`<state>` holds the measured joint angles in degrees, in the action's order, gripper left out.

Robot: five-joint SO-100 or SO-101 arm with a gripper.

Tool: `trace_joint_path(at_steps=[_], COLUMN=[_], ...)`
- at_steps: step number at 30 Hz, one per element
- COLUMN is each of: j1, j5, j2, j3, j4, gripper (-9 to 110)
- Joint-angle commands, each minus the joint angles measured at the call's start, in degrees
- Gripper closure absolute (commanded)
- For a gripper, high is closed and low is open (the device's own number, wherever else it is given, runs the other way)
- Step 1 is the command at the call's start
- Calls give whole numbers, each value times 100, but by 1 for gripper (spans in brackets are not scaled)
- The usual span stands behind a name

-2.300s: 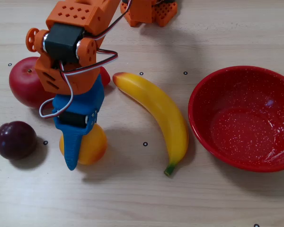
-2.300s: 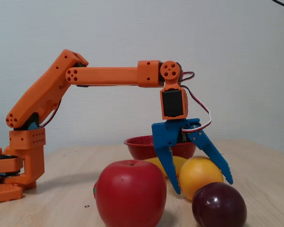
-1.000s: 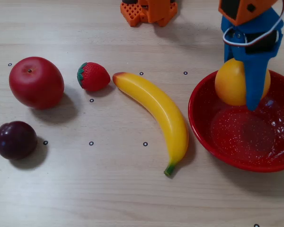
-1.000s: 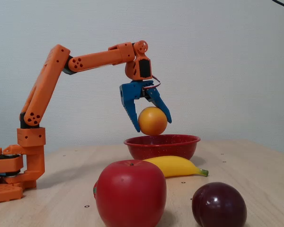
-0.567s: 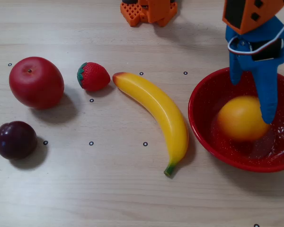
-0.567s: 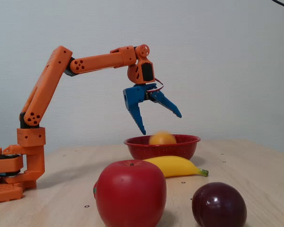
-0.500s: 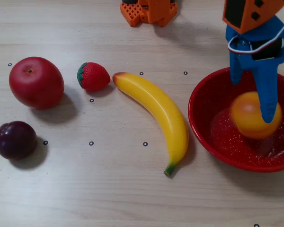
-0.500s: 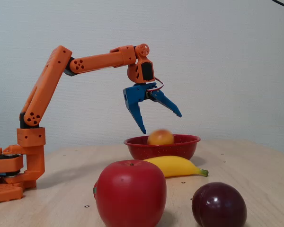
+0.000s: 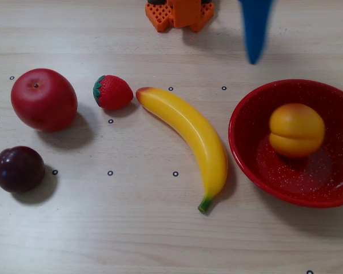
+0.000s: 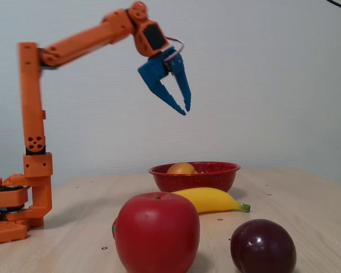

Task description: Put the peach in the red bowl.

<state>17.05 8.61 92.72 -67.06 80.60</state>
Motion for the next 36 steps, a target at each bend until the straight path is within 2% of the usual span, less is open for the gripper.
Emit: trace_joint_path(at_steps=[1, 5, 14, 20, 25, 31, 36], j1=[-316, -853, -1626, -2180, -2426, -2259, -2153], j5=[-457, -624, -1336, -1459, -1362, -1037, -1600], j2=[1538, 2777, 6328, 8271, 9097, 9097, 9097], j3=[-1037, -2619, -7444, -9668, -10573, -10714, -10749], j4=[-439, -457, -2039, -2250, -2320, -2610, -2716], gripper=[101, 101, 101, 101, 101, 101, 101])
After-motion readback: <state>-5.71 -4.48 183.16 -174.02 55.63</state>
